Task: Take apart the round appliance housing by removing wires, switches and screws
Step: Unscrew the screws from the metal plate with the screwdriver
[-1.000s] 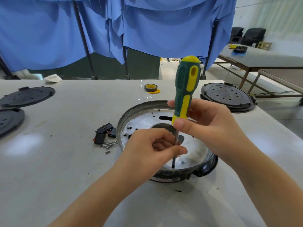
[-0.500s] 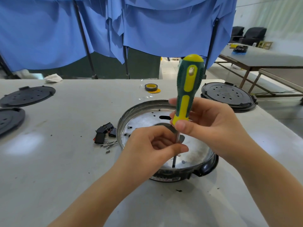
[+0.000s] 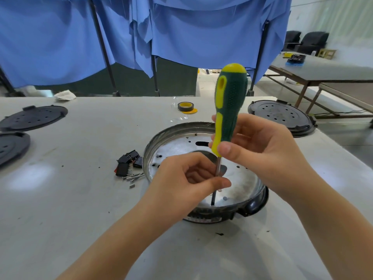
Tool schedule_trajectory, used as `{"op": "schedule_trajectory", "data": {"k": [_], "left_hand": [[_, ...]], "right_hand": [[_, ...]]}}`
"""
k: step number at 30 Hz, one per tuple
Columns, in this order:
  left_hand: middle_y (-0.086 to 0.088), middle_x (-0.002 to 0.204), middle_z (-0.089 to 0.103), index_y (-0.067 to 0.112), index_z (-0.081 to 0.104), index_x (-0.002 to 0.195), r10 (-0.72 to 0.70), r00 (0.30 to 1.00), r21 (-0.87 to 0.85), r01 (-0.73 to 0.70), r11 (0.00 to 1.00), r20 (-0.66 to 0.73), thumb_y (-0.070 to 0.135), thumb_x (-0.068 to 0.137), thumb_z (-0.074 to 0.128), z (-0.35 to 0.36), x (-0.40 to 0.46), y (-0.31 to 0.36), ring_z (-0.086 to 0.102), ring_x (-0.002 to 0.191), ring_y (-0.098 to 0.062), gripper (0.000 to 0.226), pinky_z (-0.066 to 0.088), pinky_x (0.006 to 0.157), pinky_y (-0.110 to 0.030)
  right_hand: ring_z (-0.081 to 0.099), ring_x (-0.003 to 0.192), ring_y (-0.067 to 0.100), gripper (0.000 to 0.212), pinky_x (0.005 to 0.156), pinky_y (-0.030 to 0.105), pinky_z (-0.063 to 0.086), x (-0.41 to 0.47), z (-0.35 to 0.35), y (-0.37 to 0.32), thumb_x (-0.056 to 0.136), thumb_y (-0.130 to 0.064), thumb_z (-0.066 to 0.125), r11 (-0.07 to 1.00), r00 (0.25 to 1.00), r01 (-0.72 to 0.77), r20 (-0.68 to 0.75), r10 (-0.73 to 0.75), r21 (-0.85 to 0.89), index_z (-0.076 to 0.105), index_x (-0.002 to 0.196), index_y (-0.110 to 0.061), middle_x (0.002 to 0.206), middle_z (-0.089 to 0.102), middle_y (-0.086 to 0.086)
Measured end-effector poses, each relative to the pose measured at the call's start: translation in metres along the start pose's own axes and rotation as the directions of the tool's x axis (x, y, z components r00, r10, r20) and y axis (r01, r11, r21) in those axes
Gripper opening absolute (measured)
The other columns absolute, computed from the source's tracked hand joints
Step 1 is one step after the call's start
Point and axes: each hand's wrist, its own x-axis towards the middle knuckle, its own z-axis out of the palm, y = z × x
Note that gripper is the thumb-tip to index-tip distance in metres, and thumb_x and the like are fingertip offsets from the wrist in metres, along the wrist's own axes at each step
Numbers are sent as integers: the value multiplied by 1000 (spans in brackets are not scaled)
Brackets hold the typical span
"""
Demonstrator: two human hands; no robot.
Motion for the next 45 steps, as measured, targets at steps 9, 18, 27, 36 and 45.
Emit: {"op": "schedule_trajectory", "data": {"k": [9, 18, 27, 36, 45], "left_hand": [[2, 72, 75, 24, 74, 77, -24, 998, -30, 26, 999, 59, 4, 75, 77, -2, -1, 4, 73, 68, -13, 21, 58, 70, -23], [11, 86, 75, 20, 73, 89, 29, 993, 39, -34, 999, 114, 13, 82, 72, -3, -2, 2, 72, 79, -6, 10, 54, 75, -16], [0, 68, 73, 22, 73, 72, -18, 1000, 1, 18, 1000, -4, 9, 70, 82, 1, 0, 2, 71, 64, -17, 16, 59, 68, -30], [3, 83, 76, 15, 73, 91, -30, 991, 6, 29, 1000, 129, 2, 85, 68, -5, -1, 3, 73, 77, -11, 15, 56, 74, -19], [-3, 71, 73, 14, 71, 75, -48, 999, 26, 47, 999, 14, 15, 70, 83, 0, 1, 1, 70, 67, -21, 13, 57, 65, -24]], "right_hand": [[67, 97, 16, 36, 80, 23, 55, -1, 2, 1, 79, -18, 73, 996, 994, -61, 83, 67, -68, 65, 114, -19, 99, 71, 5], [69, 99, 22, 36, 83, 27, 55, -1, -3, 1, 87, -7, 57, 997, 986, -56, 160, 47, 52, 57, 122, -15, 107, 72, 9], [68, 83, 10, 38, 81, 25, 55, 1, 1, 5, 70, -23, 75, 993, 997, -79, 16, 81, -90, 68, 107, -24, 85, 71, -5], [67, 106, 19, 31, 84, 24, 54, 0, -5, 3, 91, -11, 51, 990, 973, -128, 200, 113, 64, 58, 121, -14, 116, 70, 1], [72, 83, 15, 38, 72, 21, 55, 1, -3, 3, 70, -14, 69, 998, 997, -61, 42, 61, 12, 64, 108, -12, 94, 74, 6]]}}
